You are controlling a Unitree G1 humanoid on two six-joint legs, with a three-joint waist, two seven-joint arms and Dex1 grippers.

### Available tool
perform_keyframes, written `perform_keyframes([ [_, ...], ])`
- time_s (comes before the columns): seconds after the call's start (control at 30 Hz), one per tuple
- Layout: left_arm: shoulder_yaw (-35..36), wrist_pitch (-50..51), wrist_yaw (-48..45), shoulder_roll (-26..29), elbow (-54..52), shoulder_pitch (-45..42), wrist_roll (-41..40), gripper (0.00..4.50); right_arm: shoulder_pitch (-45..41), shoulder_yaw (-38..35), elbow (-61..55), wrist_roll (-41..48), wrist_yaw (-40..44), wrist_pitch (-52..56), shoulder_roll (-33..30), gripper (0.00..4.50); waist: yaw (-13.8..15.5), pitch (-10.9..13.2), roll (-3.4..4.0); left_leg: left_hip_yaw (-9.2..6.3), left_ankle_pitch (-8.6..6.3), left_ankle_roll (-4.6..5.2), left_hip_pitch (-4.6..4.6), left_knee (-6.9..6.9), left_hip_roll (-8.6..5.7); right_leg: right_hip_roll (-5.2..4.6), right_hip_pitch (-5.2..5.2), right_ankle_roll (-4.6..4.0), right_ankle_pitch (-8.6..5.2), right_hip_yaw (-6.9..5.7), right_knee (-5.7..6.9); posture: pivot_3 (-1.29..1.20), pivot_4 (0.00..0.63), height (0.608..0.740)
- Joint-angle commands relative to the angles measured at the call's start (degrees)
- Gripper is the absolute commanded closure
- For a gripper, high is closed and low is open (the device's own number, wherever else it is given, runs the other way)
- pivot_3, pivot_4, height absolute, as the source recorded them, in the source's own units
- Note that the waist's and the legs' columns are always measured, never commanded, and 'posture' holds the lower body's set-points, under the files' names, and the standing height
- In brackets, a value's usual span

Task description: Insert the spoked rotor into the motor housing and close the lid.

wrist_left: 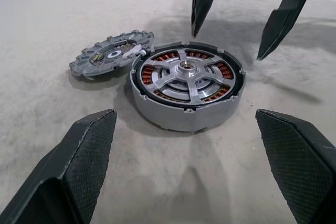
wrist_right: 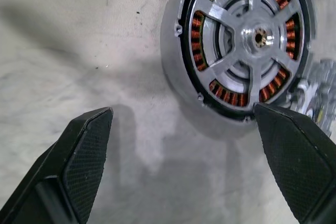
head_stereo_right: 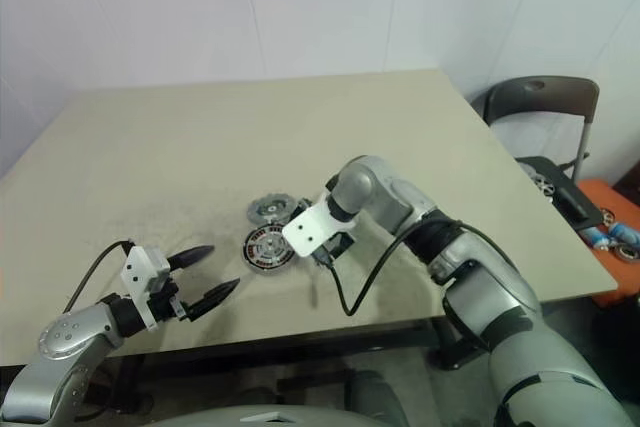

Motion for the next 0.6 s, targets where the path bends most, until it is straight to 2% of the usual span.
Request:
perform_keyframes([
  [0.03, 0.3, -1.3, 0.2, -0.1, -1.0, -0.6, 0.1, 0.0, -2.2, -0.2, 1.0, -1.5, -1.0, -1.9, 1.3, 0.01, 0.0, 0.0, 0.0, 0.0, 0.0, 0.0, 0.0, 0.0, 0.0, 0.0, 0.0, 0.0, 0.0, 0.0, 0.0, 0.0, 0.0, 0.74],
  [0.13, 0.3, -1.4, 0.4, -0.2, -1.1, -0.5, 0.2, 0.0, -1.5, -0.3, 0.5, -1.2, 0.4, -0.2, 2.4, 0.01, 0.0, 0.0, 0.0, 0.0, 0.01, -0.01, 0.01, 0.01, 0.0, 0.0, 0.0, -0.01, 0.0, 0.0, 0.03, 0.0, 0.0, 0.74],
  [0.23, 0.2, -1.4, 0.5, -0.2, -1.2, -0.4, 0.1, 0.0, -1.0, -0.3, 0.3, -1.6, 0.8, 0.6, 2.8, 0.57, 0.0, 0.0, 0.0, 0.0, 0.01, -0.01, 0.02, 0.01, 0.0, -0.02, 0.0, -0.01, 0.0, 0.0, 0.05, 0.0, 0.0, 0.74],
  [0.5, 0.1, -1.1, 0.8, -0.2, -1.8, -0.2, 0.1, 0.0, -0.1, -1.2, -0.8, -1.6, 0.9, 5.7, 3.7, 3.33, 0.0, 0.0, 0.0, 0.0, 0.01, -0.03, 0.07, 0.01, 0.0, -0.02, 0.02, -0.02, -0.01, 0.0, 0.09, 0.0, 0.0, 0.74],
  [0.6, 0.1, -1.0, 0.9, -0.2, -2.0, -0.1, 0.1, 0.0, 0.7, -2.6, -3.2, -0.4, 1.9, 12.5, 4.8, 4.25, 0.0, 0.0, -0.04, -0.01, 0.01, -0.03, 0.13, 0.01, 0.0, -0.01, 0.08, -0.02, -0.01, 0.0, 0.08, 0.0, 0.0, 0.74],
])
